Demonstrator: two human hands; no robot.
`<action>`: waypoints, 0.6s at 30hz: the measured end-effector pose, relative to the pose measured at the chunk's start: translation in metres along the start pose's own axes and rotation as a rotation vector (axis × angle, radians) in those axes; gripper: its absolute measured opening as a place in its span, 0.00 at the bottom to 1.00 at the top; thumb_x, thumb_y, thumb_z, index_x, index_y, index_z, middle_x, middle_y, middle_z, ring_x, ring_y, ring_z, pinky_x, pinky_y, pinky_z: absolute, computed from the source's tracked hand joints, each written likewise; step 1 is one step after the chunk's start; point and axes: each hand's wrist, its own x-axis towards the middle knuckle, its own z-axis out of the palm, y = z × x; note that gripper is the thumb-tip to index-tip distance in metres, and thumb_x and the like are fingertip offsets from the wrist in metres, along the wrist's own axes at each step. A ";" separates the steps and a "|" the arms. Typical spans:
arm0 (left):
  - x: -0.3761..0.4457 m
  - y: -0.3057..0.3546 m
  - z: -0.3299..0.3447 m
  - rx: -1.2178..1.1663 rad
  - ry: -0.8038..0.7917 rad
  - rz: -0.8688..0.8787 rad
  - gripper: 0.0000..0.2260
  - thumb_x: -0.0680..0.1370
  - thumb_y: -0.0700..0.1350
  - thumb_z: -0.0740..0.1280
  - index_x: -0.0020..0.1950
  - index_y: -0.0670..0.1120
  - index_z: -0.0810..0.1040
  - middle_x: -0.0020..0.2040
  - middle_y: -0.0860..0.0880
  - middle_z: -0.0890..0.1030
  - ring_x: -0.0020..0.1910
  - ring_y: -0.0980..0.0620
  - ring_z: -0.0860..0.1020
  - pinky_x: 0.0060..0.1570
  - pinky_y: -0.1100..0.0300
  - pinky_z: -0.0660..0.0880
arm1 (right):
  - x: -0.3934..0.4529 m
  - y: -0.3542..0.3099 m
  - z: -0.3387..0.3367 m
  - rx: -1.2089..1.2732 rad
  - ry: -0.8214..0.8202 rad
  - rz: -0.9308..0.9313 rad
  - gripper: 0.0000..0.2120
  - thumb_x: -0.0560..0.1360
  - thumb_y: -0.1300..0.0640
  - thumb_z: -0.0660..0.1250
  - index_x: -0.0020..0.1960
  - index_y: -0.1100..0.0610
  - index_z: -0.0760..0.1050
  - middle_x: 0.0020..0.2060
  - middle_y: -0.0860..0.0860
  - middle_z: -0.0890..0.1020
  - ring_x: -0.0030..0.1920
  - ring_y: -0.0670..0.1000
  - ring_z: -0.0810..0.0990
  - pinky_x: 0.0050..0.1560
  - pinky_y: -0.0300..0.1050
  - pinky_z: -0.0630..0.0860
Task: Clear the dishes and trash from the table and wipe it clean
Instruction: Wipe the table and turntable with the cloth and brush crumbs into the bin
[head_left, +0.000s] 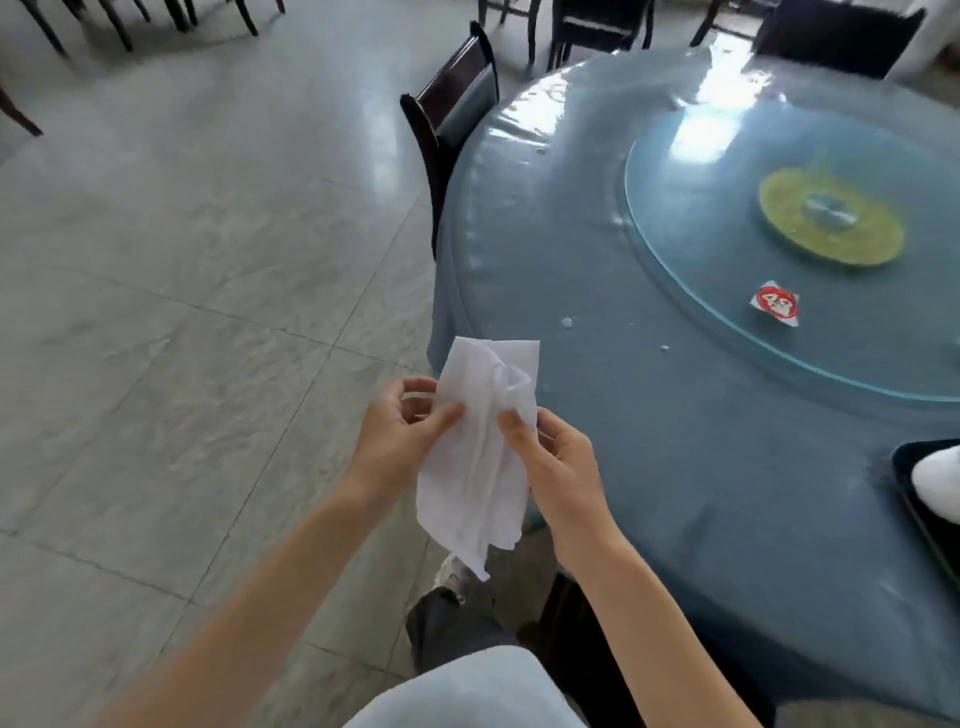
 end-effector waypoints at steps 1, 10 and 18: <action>0.020 0.006 0.008 0.013 -0.024 0.013 0.16 0.75 0.49 0.76 0.60 0.49 0.77 0.54 0.48 0.84 0.53 0.49 0.83 0.52 0.54 0.81 | 0.016 -0.004 -0.003 0.014 0.032 -0.003 0.09 0.81 0.48 0.69 0.54 0.52 0.84 0.50 0.54 0.87 0.53 0.59 0.85 0.57 0.57 0.83; 0.112 0.052 0.071 0.071 -0.304 0.165 0.09 0.80 0.52 0.70 0.57 0.51 0.83 0.53 0.53 0.86 0.55 0.54 0.83 0.58 0.47 0.81 | 0.102 -0.044 -0.025 0.045 0.206 -0.057 0.09 0.81 0.53 0.70 0.58 0.56 0.82 0.47 0.53 0.88 0.49 0.55 0.88 0.51 0.50 0.84; 0.187 0.089 0.107 -0.019 -0.561 0.079 0.10 0.77 0.50 0.75 0.55 0.47 0.84 0.52 0.47 0.87 0.55 0.46 0.85 0.58 0.48 0.80 | 0.156 -0.069 -0.041 0.090 0.332 -0.033 0.14 0.79 0.45 0.66 0.57 0.53 0.83 0.50 0.53 0.88 0.53 0.54 0.87 0.60 0.58 0.81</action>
